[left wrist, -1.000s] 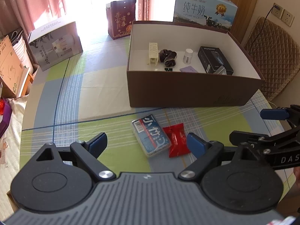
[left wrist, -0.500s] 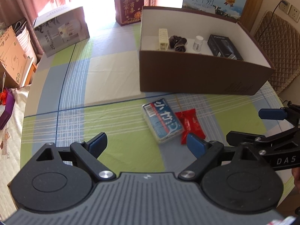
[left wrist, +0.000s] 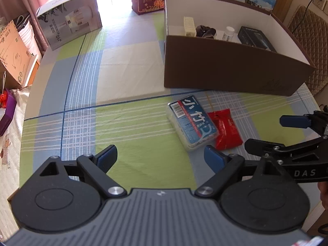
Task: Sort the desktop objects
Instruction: 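Withdraw both tools from the box toward the floss box and red candy, then grasp the blue floss box with the left tool while the right tool grasps the red candy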
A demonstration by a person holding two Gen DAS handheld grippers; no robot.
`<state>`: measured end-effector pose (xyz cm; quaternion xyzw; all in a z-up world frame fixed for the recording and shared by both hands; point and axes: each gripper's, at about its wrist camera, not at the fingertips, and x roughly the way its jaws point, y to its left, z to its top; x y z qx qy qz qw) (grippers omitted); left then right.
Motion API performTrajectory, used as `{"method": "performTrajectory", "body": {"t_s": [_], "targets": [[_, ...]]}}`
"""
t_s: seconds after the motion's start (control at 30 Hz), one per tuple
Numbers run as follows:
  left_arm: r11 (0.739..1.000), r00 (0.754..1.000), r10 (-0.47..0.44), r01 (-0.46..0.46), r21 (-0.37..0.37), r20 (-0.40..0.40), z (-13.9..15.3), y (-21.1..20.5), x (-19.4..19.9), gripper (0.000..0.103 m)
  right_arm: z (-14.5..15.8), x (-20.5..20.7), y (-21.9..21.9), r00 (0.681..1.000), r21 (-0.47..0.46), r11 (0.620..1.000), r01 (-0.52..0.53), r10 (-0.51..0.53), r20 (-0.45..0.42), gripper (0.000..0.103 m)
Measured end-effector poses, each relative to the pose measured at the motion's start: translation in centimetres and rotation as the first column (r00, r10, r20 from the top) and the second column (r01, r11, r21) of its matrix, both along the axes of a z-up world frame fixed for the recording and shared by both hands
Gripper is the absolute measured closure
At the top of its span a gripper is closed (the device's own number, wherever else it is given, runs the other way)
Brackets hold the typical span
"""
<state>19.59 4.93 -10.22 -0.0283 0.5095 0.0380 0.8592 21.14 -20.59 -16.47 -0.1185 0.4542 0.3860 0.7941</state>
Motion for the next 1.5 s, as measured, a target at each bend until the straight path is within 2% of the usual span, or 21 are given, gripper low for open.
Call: {"method": "performTrajectory", "body": {"t_s": [0.17, 0.6, 0.7, 0.77, 0.87, 1.2, 1.3, 1.37, 1.5], "targets": [[1.000, 1.000, 0.004, -0.004, 0.003, -0.021, -1.1, 0.5, 0.5, 0.014, -1.2, 0.2, 0.9, 1.000, -0.007, 1.000, -0.019, 0.019, -0.018, 0.033], [1.000, 0.998, 0.021, -0.020, 0.017, -0.056, -2.7, 1.9, 1.6, 0.014, -4.4, 0.4, 3.6, 0.998, -0.047, 0.997, -0.056, 0.054, -0.041, 0.048], [1.000, 0.998, 0.016, -0.016, 0.012, -0.057, -2.8, 2.0, 1.8, 0.014, -4.7, 0.5, 3.5, 0.998, -0.055, 0.997, -0.051, 0.050, -0.024, 0.059], [1.000, 0.999, 0.010, -0.011, -0.004, -0.052, -2.8, 1.9, 2.0, 0.014, -4.7, 0.9, 3.3, 0.999, -0.059, 0.997, -0.046, 0.045, -0.012, 0.071], [0.999, 0.999, 0.001, -0.003, -0.042, -0.043, -2.8, 1.6, 2.5, 0.014, -4.7, 1.9, 2.5, 1.000, -0.057, 0.998, -0.016, 0.015, -0.010, 0.084], [0.991, 0.999, -0.035, 0.031, -0.127, -0.028, -3.5, -1.1, 5.5, 0.010, -4.3, 4.6, -2.0, 0.996, -0.054, 0.995, 0.087, -0.089, -0.032, 0.083], [0.990, 0.999, -0.037, 0.032, -0.135, -0.038, -4.0, -2.0, 6.6, 0.010, -4.0, 5.0, -3.1, 0.992, -0.052, 0.991, 0.123, -0.125, -0.034, 0.072], [0.993, 0.998, -0.046, 0.042, -0.109, -0.040, -4.4, -2.6, 7.2, 0.011, -3.9, 5.1, -3.7, 0.989, -0.056, 0.988, 0.144, -0.146, -0.031, 0.060], [0.997, 0.997, -0.063, 0.061, -0.055, -0.035, -5.2, -3.1, 7.8, 0.022, -3.5, 5.4, -3.9, 0.987, -0.049, 0.987, 0.156, -0.158, -0.031, 0.053]]}}
